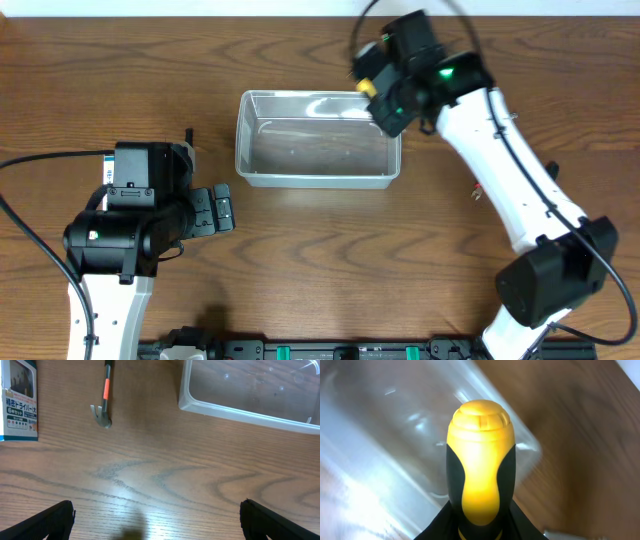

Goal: Pack container
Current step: 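Carry the screwdriver into the clear container and release it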

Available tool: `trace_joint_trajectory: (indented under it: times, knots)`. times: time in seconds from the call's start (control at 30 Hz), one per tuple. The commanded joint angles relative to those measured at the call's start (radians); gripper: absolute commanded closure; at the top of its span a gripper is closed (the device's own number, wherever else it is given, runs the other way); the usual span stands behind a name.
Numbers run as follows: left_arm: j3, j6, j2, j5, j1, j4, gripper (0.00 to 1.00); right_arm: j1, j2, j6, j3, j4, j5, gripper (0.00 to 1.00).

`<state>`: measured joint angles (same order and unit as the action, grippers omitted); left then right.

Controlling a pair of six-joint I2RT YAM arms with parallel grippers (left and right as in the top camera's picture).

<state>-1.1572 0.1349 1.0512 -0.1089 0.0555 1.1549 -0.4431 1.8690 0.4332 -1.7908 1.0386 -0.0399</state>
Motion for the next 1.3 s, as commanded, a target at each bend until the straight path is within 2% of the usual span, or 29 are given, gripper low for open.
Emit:
trace_joint_trajectory:
  times: [0.0, 0.2, 0.53, 0.77, 0.87, 1.0, 1.13, 1.23, 1.27]
  knots:
    - [-0.018, 0.009, -0.008, -0.010, 0.000, 0.004, 0.02, -0.036, 0.033, 0.241, 0.000, -0.002, -0.085, 0.99]
    - [-0.018, 0.009, -0.008, -0.010, 0.000, 0.004, 0.02, -0.059, 0.127, 0.382, 0.000, -0.002, -0.258, 0.99]
    - [-0.019, 0.009, -0.008, -0.010, 0.000, 0.004, 0.02, -0.063, 0.303, 0.388, 0.000, -0.003, -0.260, 0.94]
    - [-0.018, 0.009, -0.008, -0.010, 0.000, 0.004, 0.02, -0.061, 0.327, 0.387, 0.000, -0.002, -0.245, 0.90]
    - [-0.019, 0.009, -0.008, -0.010, 0.000, 0.003, 0.02, -0.055, 0.327, 0.386, 0.000, 0.003, -0.229, 0.81]
    - [-0.018, 0.009, -0.008, -0.010, 0.000, 0.003, 0.02, -0.048, 0.327, 0.386, 0.000, 0.005, -0.229, 0.78]
    - [-0.019, 0.009, -0.008, -0.010, 0.000, 0.003, 0.02, -0.047, 0.327, 0.386, 0.000, 0.005, -0.229, 0.66]
    - [-0.018, 0.009, -0.008, -0.008, 0.000, 0.002, 0.02, -0.047, 0.327, 0.386, 0.000, 0.005, -0.229, 0.51]
    - [-0.018, 0.009, -0.008, -0.002, 0.000, 0.000, 0.02, -0.047, 0.327, 0.386, 0.000, 0.006, -0.229, 0.35]
